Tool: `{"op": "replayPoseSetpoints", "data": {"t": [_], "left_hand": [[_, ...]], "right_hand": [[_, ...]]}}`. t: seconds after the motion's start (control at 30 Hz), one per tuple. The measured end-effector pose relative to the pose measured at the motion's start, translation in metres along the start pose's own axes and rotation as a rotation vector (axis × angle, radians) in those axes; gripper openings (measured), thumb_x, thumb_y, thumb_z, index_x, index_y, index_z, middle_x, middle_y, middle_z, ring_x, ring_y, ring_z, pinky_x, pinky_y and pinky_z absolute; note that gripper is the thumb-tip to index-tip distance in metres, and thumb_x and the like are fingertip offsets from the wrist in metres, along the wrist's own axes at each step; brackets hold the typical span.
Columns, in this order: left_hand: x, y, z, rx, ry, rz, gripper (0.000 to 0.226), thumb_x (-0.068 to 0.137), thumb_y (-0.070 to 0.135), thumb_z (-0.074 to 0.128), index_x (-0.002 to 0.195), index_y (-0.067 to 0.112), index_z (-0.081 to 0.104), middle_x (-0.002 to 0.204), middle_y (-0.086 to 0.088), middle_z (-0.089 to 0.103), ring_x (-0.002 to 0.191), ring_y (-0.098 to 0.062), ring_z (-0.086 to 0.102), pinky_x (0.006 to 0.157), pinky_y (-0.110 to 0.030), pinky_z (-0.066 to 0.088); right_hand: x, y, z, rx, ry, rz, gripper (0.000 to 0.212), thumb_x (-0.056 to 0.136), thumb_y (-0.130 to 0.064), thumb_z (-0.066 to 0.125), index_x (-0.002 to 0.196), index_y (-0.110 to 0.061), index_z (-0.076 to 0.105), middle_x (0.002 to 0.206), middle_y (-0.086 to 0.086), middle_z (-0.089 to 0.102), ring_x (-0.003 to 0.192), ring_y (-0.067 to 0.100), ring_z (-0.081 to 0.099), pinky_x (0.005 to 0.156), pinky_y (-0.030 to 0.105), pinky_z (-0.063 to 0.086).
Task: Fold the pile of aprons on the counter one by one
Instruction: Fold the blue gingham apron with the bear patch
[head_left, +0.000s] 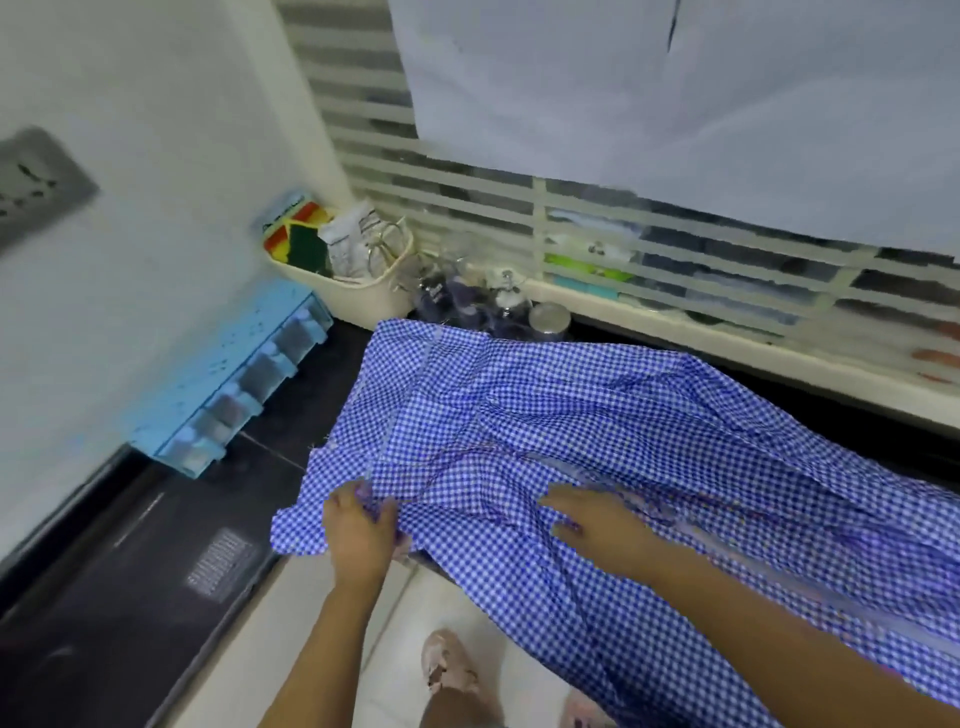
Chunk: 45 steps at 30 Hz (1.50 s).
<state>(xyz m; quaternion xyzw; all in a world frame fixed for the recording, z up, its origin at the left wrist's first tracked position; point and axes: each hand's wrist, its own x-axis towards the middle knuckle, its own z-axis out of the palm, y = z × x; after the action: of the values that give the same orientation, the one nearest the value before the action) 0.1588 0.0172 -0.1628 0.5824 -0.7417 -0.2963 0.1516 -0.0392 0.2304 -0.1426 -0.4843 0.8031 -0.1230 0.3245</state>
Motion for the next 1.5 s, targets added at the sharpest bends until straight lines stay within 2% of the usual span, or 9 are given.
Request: {"op": "replayPoseSetpoints", "data": {"t": [0.2, 0.3, 0.47, 0.63, 0.83, 0.93, 1.13, 1.3, 1.5], "left_hand": [[0.019, -0.039, -0.040, -0.525, 0.122, -0.678, 0.060, 0.077, 0.050, 0.074, 0.101, -0.003, 0.060, 0.100, -0.023, 0.062, 0.099, -0.035, 0.061, 0.085, -0.043, 0.048], [0.028, -0.038, -0.046, -0.720, 0.041, -0.654, 0.047, 0.079, 0.053, 0.069, 0.102, 0.013, 0.058, 0.099, -0.007, 0.059, 0.091, -0.025, 0.058, 0.088, -0.039, 0.047], [0.052, -0.031, -0.023, -0.654, -0.146, -0.712, 0.086, 0.076, 0.067, 0.062, 0.132, 0.004, 0.049, 0.134, -0.013, 0.055, 0.116, -0.033, 0.057, 0.102, -0.045, 0.046], [0.063, -0.047, 0.000, -0.515, -0.251, -0.701, 0.059, 0.090, 0.062, 0.044, 0.091, 0.003, 0.049, 0.097, -0.015, 0.063, 0.095, -0.034, 0.064, 0.093, -0.046, 0.052], [0.056, -0.014, -0.060, -0.031, -0.086, -0.400, 0.012, 0.087, 0.004, 0.049, 0.078, 0.001, 0.057, 0.076, -0.009, 0.060, 0.077, -0.027, 0.056, 0.066, -0.029, 0.039], [0.052, -0.022, -0.091, -0.445, 0.147, -0.276, 0.011, 0.084, 0.004, 0.048, 0.073, 0.006, 0.050, 0.067, -0.013, 0.054, 0.062, -0.024, 0.051, 0.059, -0.031, 0.042], [0.059, -0.060, -0.089, -0.973, 0.149, -0.717, 0.017, 0.086, -0.002, 0.054, 0.073, 0.008, 0.051, 0.069, -0.010, 0.055, 0.059, -0.021, 0.052, 0.065, -0.033, 0.047], [0.067, -0.082, -0.071, -0.817, 0.263, -0.747, 0.014, 0.081, -0.008, 0.060, 0.078, 0.005, 0.056, 0.090, -0.018, 0.065, 0.074, -0.030, 0.062, 0.062, -0.036, 0.051], [0.074, -0.051, -0.077, -0.247, 0.383, -0.356, 0.078, 0.082, -0.009, 0.064, 0.148, 0.006, 0.026, 0.152, -0.011, 0.030, 0.140, -0.027, 0.030, 0.115, -0.039, 0.027]], "right_hand": [[0.041, -0.016, 0.022, -0.129, 0.093, 0.056, 0.032, 0.100, -0.027, 0.043, 0.128, -0.017, 0.054, 0.137, 0.005, 0.042, 0.126, 0.024, 0.038, 0.104, 0.032, 0.036], [0.049, -0.025, 0.023, -0.106, 0.172, 0.050, 0.036, 0.099, -0.032, 0.045, 0.130, -0.016, 0.052, 0.139, 0.004, 0.039, 0.127, 0.024, 0.039, 0.104, 0.032, 0.036], [0.046, -0.020, 0.026, -0.244, -0.126, 0.003, 0.112, 0.058, -0.097, 0.023, 0.149, -0.037, -0.007, 0.159, -0.002, -0.010, 0.147, 0.026, -0.005, 0.116, 0.049, 0.011], [0.046, -0.012, 0.018, -0.168, -0.150, -0.035, 0.119, 0.045, -0.103, 0.007, 0.145, -0.042, 0.025, 0.158, -0.011, 0.002, 0.146, 0.016, 0.002, 0.116, 0.044, 0.020], [0.053, -0.020, -0.008, -0.155, -0.147, -0.027, 0.031, 0.098, -0.041, 0.046, 0.122, -0.024, 0.057, 0.127, -0.013, 0.038, 0.119, 0.011, 0.047, 0.099, 0.024, 0.040], [0.069, -0.028, -0.014, -0.115, -0.089, -0.030, 0.019, 0.100, -0.023, 0.045, 0.097, -0.016, 0.063, 0.101, 0.000, 0.063, 0.094, 0.019, 0.061, 0.085, 0.030, 0.047], [0.113, -0.072, -0.051, -0.024, 0.034, -0.152, 0.023, 0.096, -0.014, 0.052, 0.075, -0.023, 0.056, 0.068, -0.011, 0.057, 0.064, 0.007, 0.054, 0.065, 0.020, 0.042], [0.186, -0.104, -0.071, -0.078, 0.060, -0.230, 0.015, 0.094, -0.009, 0.053, 0.105, -0.009, 0.063, 0.102, 0.007, 0.067, 0.095, 0.025, 0.062, 0.087, 0.038, 0.049], [0.249, -0.137, -0.064, -0.209, 0.007, -0.261, 0.037, 0.092, -0.004, 0.055, 0.129, -0.010, 0.055, 0.133, 0.009, 0.054, 0.120, 0.024, 0.052, 0.103, 0.032, 0.039]]}}
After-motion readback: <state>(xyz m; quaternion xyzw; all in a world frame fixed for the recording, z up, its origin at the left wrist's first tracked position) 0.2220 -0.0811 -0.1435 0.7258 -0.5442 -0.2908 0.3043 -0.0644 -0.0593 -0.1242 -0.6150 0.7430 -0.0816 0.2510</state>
